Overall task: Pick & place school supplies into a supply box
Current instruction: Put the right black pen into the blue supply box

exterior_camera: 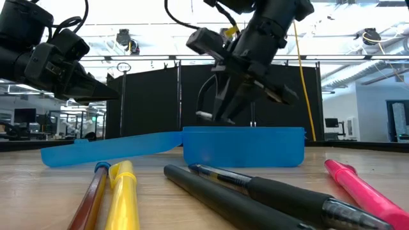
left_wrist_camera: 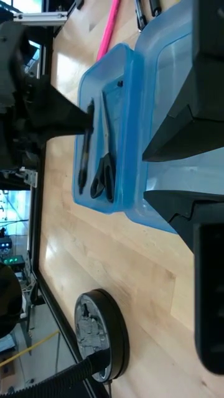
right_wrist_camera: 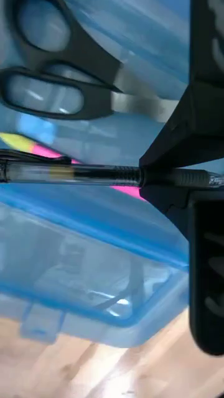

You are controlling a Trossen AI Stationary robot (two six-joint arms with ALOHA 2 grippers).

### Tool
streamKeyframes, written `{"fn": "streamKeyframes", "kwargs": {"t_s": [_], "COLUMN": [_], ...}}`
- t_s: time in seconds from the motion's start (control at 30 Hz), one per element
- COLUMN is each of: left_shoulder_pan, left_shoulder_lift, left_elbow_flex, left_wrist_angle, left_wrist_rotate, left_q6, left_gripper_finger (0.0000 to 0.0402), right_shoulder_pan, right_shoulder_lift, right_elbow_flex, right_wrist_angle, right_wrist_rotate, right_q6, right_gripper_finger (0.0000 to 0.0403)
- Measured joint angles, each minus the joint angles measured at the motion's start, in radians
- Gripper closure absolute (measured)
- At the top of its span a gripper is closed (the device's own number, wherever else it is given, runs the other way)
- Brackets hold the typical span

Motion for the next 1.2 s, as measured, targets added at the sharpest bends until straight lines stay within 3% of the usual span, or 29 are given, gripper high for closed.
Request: {"fn": "streamKeyframes", "kwargs": {"t_s": [0.9,1.2], "left_shoulder_pan": [0.0,-0.001], "left_shoulder_lift": [0.0,0.0], "left_elbow_flex": [0.0,0.0], "left_wrist_angle": [-0.005,-0.006], "left_wrist_rotate": [0.0,0.003], "left_q6": [-0.017,-0.022], "left_gripper_finger": [0.0314,0.0314], "right_shoulder_pan": [-0.047,-0.049], "right_shoulder_lift": [0.041,0.036], "right_elbow_flex": [-0.008,-0.159], "right_wrist_angle": [-0.035,0.153], "right_wrist_rotate": [-0.06,-0.06], "right_q6": [0.009,0.071], "right_gripper_finger": [0.0377,0.0377]}}
